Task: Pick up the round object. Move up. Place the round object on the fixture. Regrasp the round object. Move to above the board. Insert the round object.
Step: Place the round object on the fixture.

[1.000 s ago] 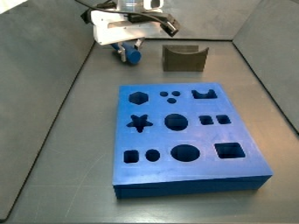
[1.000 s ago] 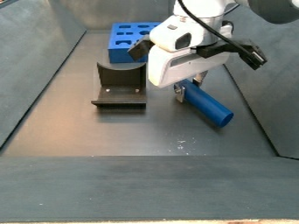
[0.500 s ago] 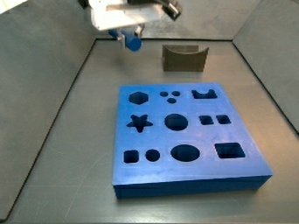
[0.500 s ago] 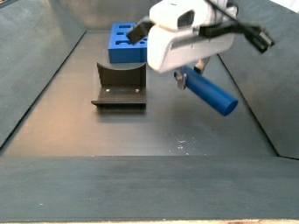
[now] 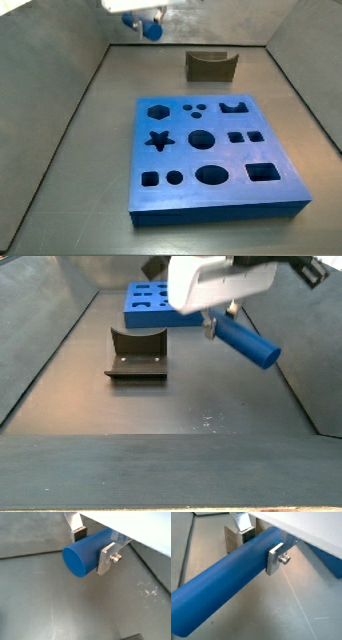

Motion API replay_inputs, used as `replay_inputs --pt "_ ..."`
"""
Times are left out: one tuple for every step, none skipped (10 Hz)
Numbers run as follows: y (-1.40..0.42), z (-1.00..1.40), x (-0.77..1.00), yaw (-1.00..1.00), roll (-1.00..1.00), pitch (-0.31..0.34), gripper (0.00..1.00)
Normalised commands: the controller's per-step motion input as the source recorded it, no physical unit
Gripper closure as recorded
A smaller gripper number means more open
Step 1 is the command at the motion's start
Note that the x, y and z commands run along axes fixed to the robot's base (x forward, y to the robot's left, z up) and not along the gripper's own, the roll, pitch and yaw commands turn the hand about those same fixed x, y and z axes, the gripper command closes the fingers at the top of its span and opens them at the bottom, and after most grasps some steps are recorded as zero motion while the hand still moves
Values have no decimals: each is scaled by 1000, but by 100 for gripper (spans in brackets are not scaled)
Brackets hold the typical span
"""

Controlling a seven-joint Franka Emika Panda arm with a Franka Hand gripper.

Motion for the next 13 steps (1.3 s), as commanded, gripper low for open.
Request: replay_inputs --pt "7 1000 -24 -9 20 24 100" --pt "13 982 -27 -12 28 32 100" --pt "16 823 -22 -13 33 38 100" --pt "16 661 -16 -15 36 48 100" --pt "18 498 -7 -14 39 57 100" --pt "20 280 0 -14 43 73 100" --pt "122 -15 1000 -1000 8 -109 100" --pt "120 -49 1000 -1000 -1 -103 100" --pt "117 -44 1000 -1000 -8 -104 100" --pt "113 -39 1000 -1000 -16 -96 100" --pt "109 -41 1000 -1000 -25 -92 100" --pt "106 -43 1000 -1000 -44 -88 100" --pt "103 -41 1000 -930 -62 -70 100"
